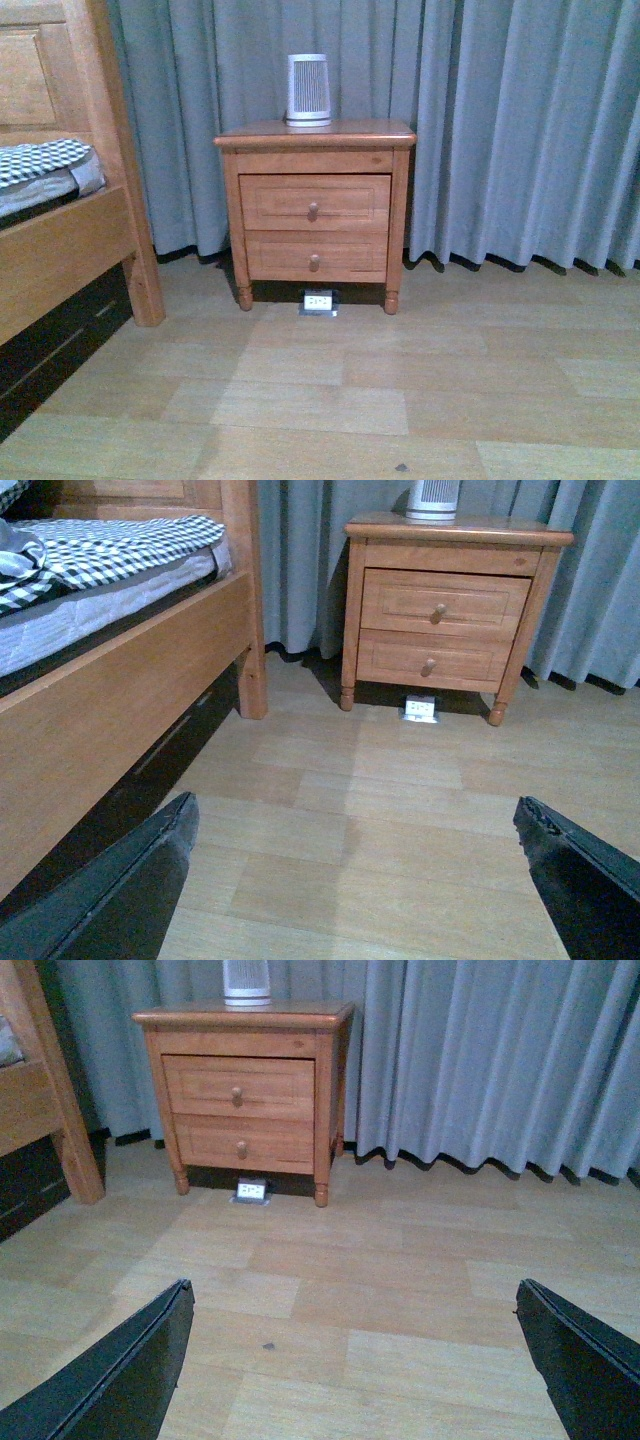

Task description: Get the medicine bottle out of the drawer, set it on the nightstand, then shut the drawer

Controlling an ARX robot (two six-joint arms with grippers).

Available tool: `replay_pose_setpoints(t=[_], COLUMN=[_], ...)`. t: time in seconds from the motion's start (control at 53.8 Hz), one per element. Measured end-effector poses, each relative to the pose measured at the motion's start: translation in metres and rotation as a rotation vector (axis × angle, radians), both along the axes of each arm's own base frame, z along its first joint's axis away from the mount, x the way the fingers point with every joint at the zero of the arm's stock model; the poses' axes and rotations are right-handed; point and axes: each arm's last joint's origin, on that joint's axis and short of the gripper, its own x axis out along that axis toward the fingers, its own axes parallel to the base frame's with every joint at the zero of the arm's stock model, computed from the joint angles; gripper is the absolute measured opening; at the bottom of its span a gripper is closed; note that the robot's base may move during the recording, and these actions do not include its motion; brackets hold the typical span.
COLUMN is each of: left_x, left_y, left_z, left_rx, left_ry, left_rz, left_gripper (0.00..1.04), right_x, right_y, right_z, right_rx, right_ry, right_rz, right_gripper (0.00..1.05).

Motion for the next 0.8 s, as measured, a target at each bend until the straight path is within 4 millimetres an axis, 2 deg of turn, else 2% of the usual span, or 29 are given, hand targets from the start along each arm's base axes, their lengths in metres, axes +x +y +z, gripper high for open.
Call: replay_pose_setpoints(t=[0.799], left_x=[0.0], left_y=[0.0], left_z=[0.0], left_rx=[0.0], left_ry=[0.0], left_rz=[0.0], left_gripper=[0.98], right_x=[0.0], right_y=[0.0], right_z=[0.0], right_rx=[0.0], right_ry=[0.0], right_rz=[0.0], right_gripper=[0.98])
